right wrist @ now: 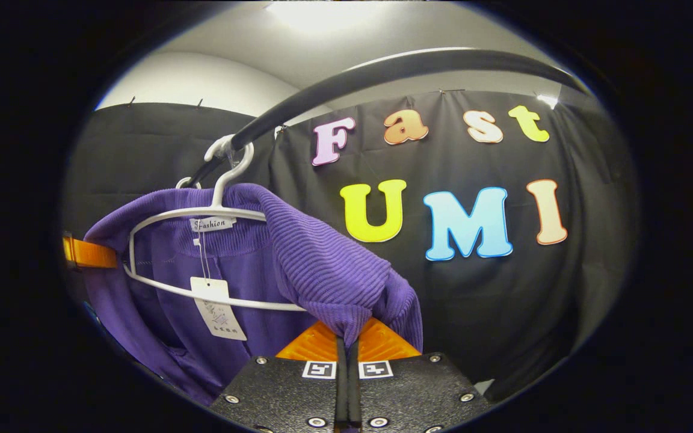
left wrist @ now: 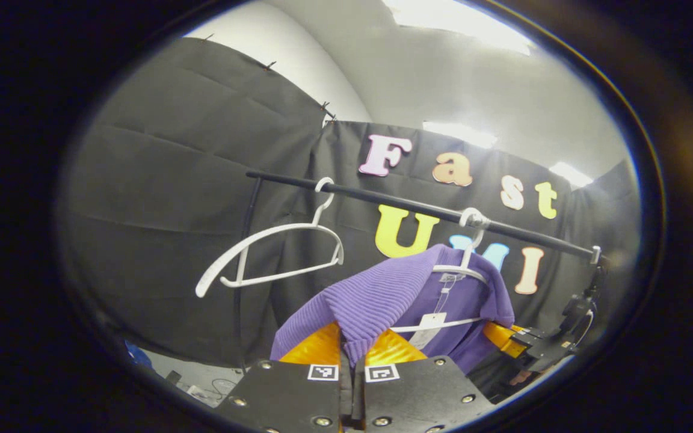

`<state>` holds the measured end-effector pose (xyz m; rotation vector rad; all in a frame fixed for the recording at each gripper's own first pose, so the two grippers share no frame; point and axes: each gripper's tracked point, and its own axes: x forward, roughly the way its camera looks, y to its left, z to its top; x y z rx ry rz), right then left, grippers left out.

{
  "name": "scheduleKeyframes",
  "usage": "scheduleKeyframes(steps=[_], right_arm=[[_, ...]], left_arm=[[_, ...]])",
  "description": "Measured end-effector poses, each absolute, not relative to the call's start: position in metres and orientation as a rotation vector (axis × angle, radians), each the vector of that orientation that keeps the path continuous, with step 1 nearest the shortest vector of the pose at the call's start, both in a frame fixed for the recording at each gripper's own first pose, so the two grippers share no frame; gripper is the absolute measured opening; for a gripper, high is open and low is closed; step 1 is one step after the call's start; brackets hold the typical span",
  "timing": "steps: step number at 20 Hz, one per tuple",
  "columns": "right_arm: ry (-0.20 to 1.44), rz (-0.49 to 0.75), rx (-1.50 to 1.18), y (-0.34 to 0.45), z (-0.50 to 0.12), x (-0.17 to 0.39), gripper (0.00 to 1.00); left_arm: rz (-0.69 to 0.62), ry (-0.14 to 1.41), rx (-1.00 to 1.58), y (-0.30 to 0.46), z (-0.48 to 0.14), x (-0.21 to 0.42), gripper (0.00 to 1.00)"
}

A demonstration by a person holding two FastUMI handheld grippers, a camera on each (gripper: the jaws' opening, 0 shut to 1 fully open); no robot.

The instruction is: Grasp the clothes on the hanger with both hands and then place them into the laundry hamper below.

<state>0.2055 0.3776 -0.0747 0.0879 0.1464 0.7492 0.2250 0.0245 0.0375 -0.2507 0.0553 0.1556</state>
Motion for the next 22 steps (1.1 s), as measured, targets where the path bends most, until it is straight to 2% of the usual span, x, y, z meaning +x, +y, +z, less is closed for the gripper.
scheduleKeyframes(steps=[6,12,22], right_arm=[[0.117,0.635,0.053,0.366,-0.055,0.207,0.0],[0.067,0.589,0.045,0.373,-0.033,0.2,0.0],[0.104,0.528,0.044,0.375,-0.021,0.187,0.0]], left_arm=[[0.105,0.022,-0.291,0.056,0.066,0.23,0.01],[0.092,0.026,-0.287,0.092,0.077,0.233,0.01],[0.049,0.095,-0.269,0.133,0.042,0.259,0.01]])
